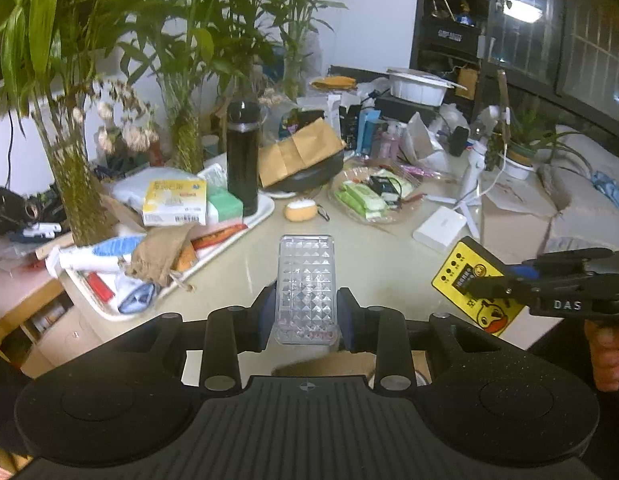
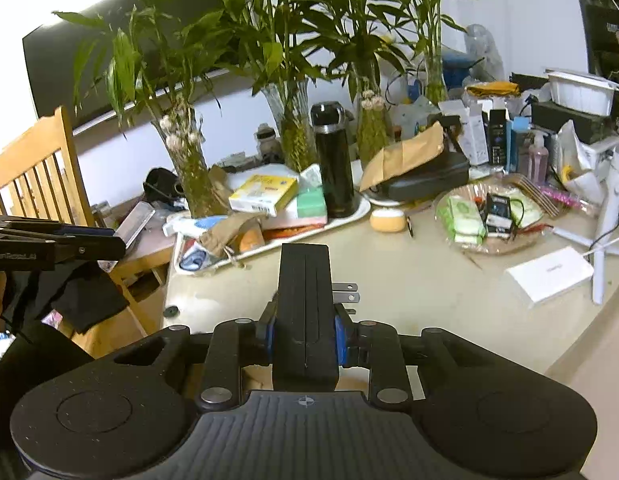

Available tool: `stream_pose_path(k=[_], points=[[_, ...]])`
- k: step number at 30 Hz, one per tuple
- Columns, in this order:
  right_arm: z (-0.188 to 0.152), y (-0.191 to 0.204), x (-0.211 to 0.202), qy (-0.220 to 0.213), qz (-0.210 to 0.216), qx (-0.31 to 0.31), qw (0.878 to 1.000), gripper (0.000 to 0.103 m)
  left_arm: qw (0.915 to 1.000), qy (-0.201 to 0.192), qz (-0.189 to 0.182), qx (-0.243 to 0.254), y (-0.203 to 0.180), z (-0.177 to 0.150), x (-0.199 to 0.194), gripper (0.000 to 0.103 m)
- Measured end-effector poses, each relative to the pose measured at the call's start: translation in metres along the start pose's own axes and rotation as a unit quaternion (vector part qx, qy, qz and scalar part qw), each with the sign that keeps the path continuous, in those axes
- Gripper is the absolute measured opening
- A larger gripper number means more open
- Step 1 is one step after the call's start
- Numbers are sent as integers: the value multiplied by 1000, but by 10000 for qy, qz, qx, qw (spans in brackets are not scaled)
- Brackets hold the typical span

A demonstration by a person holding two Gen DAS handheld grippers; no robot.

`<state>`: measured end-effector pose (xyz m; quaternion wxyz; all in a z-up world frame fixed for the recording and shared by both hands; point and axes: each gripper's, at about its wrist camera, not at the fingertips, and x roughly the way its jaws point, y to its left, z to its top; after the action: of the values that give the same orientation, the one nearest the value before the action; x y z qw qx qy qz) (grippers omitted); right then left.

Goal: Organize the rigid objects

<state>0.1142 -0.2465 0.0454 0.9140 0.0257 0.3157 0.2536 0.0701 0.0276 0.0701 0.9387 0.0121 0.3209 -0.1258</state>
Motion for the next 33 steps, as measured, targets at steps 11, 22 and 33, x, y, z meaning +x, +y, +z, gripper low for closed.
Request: stream_pose_path(k=[11,22,33], points=[[-34,-2,15,310,-243,89,9992,30,9989,435,-183,-71,-7,-48,24,33],[-45,2,20,406,-448,-130,9981,30,9960,835,-283,-139,-13,-68,46,33],[-51,-3,17,351,-526,-47,9980,30,9985,442,-5,-316,-9,-79,37,67]])
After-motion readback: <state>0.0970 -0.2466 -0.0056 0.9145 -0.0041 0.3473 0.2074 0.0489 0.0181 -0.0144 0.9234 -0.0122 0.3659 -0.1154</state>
